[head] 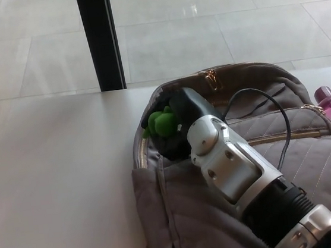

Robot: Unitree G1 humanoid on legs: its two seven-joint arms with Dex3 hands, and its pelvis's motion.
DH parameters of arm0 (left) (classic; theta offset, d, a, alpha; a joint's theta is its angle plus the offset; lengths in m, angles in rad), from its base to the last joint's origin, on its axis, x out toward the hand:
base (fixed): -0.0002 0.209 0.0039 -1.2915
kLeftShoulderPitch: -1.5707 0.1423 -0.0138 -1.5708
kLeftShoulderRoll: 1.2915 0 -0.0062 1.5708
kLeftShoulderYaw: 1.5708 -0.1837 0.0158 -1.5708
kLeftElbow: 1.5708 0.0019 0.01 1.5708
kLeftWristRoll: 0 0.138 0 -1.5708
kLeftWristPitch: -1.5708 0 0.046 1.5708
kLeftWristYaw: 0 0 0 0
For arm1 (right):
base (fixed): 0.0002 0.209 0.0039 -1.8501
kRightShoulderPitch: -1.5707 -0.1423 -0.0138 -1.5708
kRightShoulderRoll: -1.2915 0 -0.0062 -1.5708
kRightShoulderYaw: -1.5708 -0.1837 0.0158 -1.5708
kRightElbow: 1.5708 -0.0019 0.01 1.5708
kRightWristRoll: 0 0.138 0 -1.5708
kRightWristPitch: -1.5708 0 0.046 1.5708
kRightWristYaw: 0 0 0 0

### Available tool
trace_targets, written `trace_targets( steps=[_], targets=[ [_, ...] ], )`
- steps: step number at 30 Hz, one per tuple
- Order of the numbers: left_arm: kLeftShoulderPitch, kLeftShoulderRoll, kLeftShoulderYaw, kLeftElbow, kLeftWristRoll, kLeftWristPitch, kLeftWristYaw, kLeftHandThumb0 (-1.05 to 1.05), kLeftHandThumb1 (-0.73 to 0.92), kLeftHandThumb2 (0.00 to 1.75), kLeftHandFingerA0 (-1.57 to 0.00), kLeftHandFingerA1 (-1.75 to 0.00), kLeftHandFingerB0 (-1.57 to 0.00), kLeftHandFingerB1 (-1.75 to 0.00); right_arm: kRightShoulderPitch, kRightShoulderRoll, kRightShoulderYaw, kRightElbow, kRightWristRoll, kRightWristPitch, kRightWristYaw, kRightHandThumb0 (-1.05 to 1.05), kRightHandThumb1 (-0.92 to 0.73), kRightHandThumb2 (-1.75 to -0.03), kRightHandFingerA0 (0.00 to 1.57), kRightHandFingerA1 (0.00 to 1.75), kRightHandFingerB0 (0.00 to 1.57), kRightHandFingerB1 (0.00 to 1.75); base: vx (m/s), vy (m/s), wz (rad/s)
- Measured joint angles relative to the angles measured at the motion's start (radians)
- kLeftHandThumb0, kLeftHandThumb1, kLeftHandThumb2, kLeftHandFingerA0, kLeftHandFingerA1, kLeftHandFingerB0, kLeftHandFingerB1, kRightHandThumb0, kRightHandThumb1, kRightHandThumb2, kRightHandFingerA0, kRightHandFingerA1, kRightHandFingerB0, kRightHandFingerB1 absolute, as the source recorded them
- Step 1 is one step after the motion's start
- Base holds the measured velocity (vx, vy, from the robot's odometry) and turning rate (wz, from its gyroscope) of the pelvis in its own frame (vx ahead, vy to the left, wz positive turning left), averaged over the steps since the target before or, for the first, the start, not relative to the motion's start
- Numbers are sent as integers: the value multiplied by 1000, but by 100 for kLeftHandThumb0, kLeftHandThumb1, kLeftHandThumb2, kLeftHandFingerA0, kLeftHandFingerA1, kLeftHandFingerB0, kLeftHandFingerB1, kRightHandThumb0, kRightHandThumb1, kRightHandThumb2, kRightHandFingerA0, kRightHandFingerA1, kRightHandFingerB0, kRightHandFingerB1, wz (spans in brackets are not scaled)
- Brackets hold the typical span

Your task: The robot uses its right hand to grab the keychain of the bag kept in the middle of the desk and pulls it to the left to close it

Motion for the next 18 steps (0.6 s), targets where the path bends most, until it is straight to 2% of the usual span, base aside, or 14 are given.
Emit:
trace_targets(
  steps=[2, 3, 6, 7, 8, 9, 10, 11, 12, 14, 15, 16, 17, 18],
  targets=[
    [-3, 0, -1, 0, 0, 0, 0, -105, 89, 88, -76, -108, -59, -105, 0, 0, 0, 0, 5, 0, -2, -43, -57, -114, 88, 175, 70, 155, 0, 0, 0],
    [-4, 0, -1, 0, 0, 0, 0, -105, 68, 133, -75, -111, -57, -110, 0, 0, 1, 0, 8, 0, -2, -39, -47, -131, 92, 175, 76, 159, 0, 0, 0],
    [-8, 0, -3, 0, 0, 0, 0, -105, 68, 133, -74, -111, -58, -109, 0, 0, 6, 0, 17, -3, -3, -38, -40, -136, 97, 175, 78, 152, 0, 0, 0],
    [-9, 0, -4, 0, 0, 0, 0, -105, 69, 133, -75, -109, -59, -107, 0, 0, 8, 0, 21, -4, -3, -37, -35, -144, 100, 175, 79, 157, 0, 0, 0],
    [-9, 0, -5, 0, 0, 0, 0, -105, 91, 89, -75, -108, -60, -106, 0, 0, 9, 0, 23, -5, -3, -35, -30, -152, 101, 175, 80, 166, 0, 0, 0],
    [-10, 0, -7, 0, 0, 0, 0, -105, 69, 132, -75, -110, -59, -107, 0, 0, 12, 0, 27, -6, -3, -37, -30, -152, 102, 175, 79, 166, 0, 0, 0],
    [-10, 0, -8, 1, 0, 0, 0, -105, 69, 132, -75, -110, -59, -107, 1, 0, 13, 0, 30, -7, -3, -37, -30, -152, 102, 175, 79, 166, 0, 0, 0],
    [-11, 0, -9, 1, 0, 0, 0, -105, 91, 89, -76, -108, -62, -105, 1, 0, 14, 0, 31, -8, -3, -59, -41, -134, 129, 155, 97, 135, 0, 0, 0],
    [-11, 0, -10, 1, 0, 0, 0, -105, 68, 133, -73, -110, -59, -108, 1, 0, 15, 0, 34, -9, -3, -45, -33, -147, 104, 175, 77, 166, 0, 0, 0],
    [-12, -1, -11, 2, 0, 0, 0, -105, 68, 133, -73, -110, -59, -108, 1, 0, 16, 0, 39, -10, -3, -45, -33, -147, 104, 175, 77, 166, 0, 0, 0],
    [-13, -1, -12, 2, 0, 0, 0, -105, 69, 134, -73, -109, -59, -107, 1, 0, 17, 0, 41, -11, -3, -56, -42, -133, 132, 154, 98, 133, 0, 0, 0],
    [-14, -1, -12, 2, 0, 0, 0, -105, 92, 90, -75, -107, -61, -105, 1, 1, 18, 0, 44, -12, -3, -54, -40, -135, 133, 157, 99, 135, 0, 0, 0],
    [-16, -1, -13, 2, 0, 0, 0, -105, 71, 133, -75, -108, -60, -106, 1, 1, 18, 0, 46, -14, -3, -60, -39, -137, 136, 161, 97, 137, 0, 0, 0],
    [-16, -1, -14, 2, 0, 0, 0, -105, 71, 132, -74, -108, -60, -105, 1, 1, 19, 0, 48, -15, -3, -46, -26, -156, 107, 175, 85, 164, 0, 0, 0]
  ],
)
